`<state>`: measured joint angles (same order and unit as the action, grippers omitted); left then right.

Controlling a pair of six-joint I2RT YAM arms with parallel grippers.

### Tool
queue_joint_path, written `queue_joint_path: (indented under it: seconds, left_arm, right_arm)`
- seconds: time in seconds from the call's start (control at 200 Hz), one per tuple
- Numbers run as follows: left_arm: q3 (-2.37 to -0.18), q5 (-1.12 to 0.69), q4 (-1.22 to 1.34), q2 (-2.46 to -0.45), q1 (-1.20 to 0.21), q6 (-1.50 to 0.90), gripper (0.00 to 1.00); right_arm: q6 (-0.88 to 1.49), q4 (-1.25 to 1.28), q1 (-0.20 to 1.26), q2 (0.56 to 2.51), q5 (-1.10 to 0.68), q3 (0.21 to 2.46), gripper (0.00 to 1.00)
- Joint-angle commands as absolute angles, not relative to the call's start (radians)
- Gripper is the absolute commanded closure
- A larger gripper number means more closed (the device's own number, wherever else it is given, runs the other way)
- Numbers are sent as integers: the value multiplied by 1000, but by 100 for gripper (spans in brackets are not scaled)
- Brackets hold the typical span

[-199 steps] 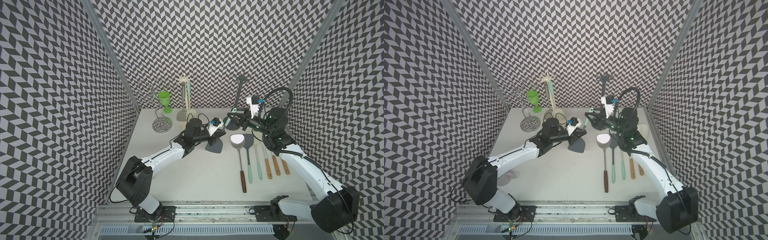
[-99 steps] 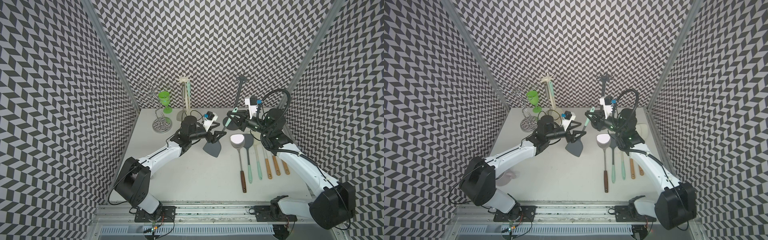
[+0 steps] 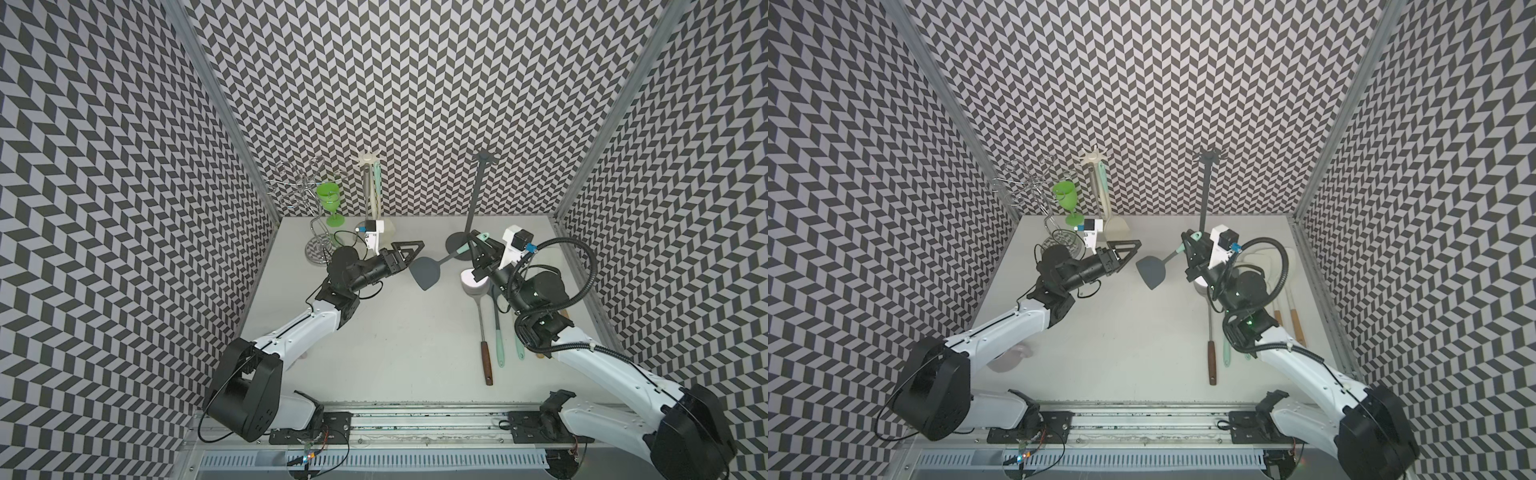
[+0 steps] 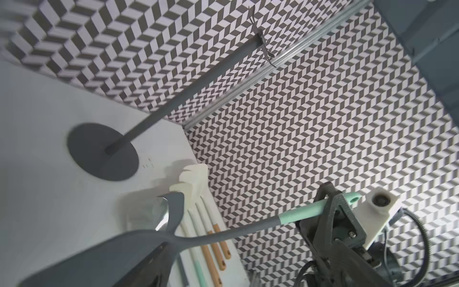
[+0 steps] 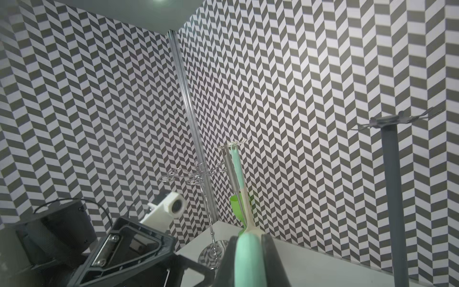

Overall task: Take the spatula off the kitchen utensil rack
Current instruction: Place the spatula at the center of the board.

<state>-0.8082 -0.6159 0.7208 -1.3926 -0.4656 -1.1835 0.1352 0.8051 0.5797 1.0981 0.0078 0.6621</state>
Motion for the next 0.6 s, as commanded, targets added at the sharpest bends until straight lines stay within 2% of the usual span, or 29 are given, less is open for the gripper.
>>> queue_joint_path:
  seconds: [0.0, 0.085, 0.24, 0.596]
  left_arm:
    - [-769, -619, 988, -1401, -479, -1599, 1]
    - [-742, -599, 1060, -1416, -490, -1748, 3]
    - [-763, -584, 1081, -1462, -517, -1895, 7]
    - [-833, -522, 928, -1538, -611, -1997, 20]
  right_arm:
    - [26, 1140, 622, 1097, 191, 623, 100]
    - [-35, 1262, 662, 1113, 221, 583, 100]
    - [-87, 1340, 703, 1130, 240, 549, 100]
    - [-202, 1446, 811, 1200, 312, 535, 100]
